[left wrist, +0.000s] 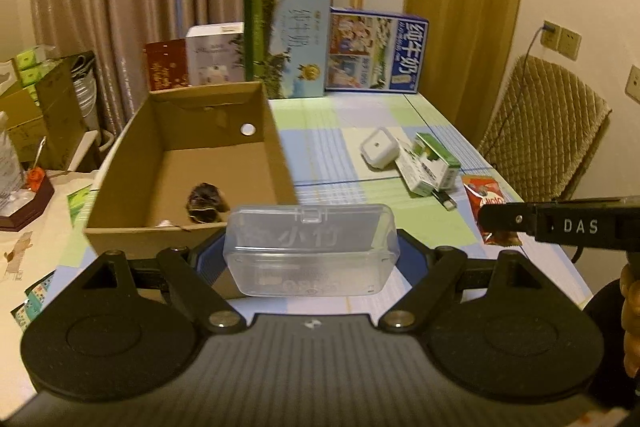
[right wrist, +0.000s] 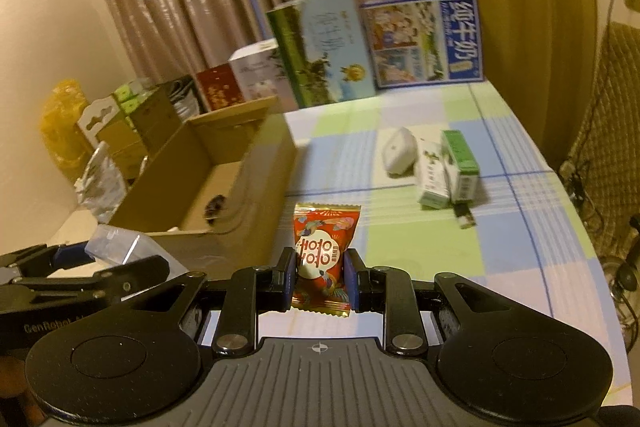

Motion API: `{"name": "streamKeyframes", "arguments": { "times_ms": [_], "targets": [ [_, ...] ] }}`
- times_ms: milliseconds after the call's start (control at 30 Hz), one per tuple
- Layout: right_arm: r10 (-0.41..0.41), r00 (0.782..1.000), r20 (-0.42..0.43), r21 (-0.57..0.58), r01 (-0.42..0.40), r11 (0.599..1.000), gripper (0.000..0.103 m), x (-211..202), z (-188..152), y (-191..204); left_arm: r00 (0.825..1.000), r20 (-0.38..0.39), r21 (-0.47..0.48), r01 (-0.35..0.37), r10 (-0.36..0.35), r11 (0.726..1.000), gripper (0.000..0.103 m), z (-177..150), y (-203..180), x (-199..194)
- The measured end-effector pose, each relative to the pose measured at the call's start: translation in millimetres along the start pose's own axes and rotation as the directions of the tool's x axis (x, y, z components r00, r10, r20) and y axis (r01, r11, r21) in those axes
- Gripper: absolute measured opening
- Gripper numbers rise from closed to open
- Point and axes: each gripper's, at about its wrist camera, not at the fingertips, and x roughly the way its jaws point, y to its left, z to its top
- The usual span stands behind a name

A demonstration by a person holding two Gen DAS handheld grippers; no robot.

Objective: Organize objects
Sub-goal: 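Carry the red packet in the right tool while the left tool carries the clear container over the box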

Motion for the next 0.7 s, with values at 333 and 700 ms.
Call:
{"name": "streamKeyframes", "arguments": {
  "times_ms": [333,700],
  "targets": [
    [0.040,0.999,-0.011,-0.050,-0.041,0.998,0.022,7,-1,27,0.999,0.012,-0.036,-0.036,0.037,0.999,0.082,-1,27,-18],
    [0.060,0.998,-0.025,-0.086,-0.062,0.994,0.022,17,2,42,0.999,0.014,-0.055,-0.046,0.047,0.997,0.082,-2,44,-23]
  ]
}}
